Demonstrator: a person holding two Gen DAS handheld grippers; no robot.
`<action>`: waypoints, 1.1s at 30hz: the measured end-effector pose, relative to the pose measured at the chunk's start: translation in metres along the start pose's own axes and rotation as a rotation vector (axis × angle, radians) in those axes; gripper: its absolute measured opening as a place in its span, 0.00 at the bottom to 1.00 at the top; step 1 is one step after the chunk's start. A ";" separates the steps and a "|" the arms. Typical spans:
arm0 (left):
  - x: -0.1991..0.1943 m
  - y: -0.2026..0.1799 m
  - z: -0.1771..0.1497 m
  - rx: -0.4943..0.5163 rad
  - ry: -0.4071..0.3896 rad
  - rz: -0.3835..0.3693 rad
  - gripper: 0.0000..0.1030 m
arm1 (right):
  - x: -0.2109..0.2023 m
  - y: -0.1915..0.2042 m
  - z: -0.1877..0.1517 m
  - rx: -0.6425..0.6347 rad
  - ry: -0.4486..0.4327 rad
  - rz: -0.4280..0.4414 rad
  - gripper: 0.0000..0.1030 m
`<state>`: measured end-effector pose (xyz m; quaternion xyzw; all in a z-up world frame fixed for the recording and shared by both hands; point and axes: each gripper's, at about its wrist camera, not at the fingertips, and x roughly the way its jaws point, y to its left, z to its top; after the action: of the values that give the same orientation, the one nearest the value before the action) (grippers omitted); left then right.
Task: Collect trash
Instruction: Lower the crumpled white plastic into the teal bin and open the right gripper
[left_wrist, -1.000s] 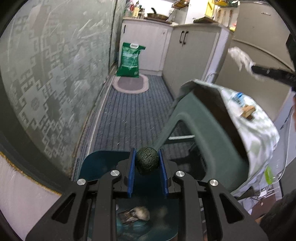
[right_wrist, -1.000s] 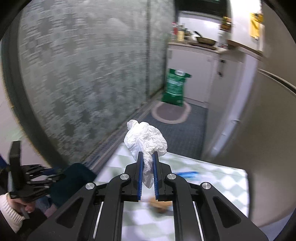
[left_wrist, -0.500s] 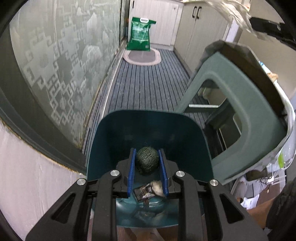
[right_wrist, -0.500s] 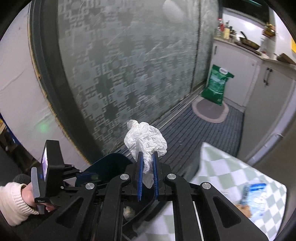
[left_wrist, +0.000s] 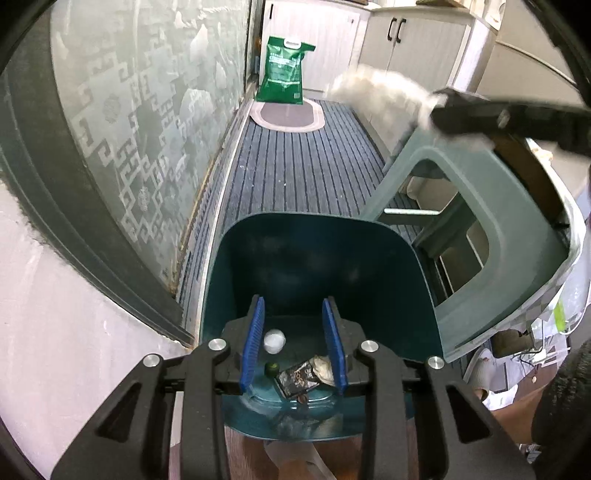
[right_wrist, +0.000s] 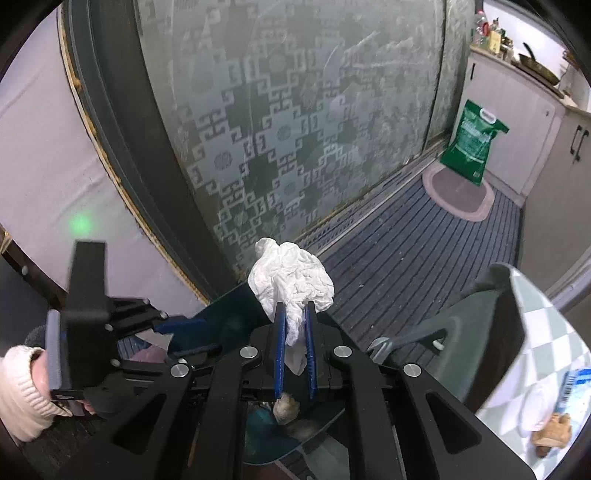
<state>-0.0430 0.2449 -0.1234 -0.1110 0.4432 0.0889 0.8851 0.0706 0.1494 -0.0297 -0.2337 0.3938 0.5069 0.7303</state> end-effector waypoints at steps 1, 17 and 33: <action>-0.003 0.002 0.001 -0.004 -0.013 -0.005 0.29 | 0.005 0.001 -0.001 0.000 0.011 0.000 0.09; -0.075 -0.001 0.030 -0.023 -0.284 -0.070 0.15 | 0.072 0.027 -0.042 -0.048 0.219 0.001 0.09; -0.120 -0.027 0.044 -0.004 -0.452 -0.100 0.13 | 0.106 0.046 -0.094 -0.114 0.385 0.022 0.27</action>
<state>-0.0731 0.2244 0.0017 -0.1117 0.2273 0.0685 0.9650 0.0148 0.1559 -0.1680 -0.3630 0.4993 0.4822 0.6217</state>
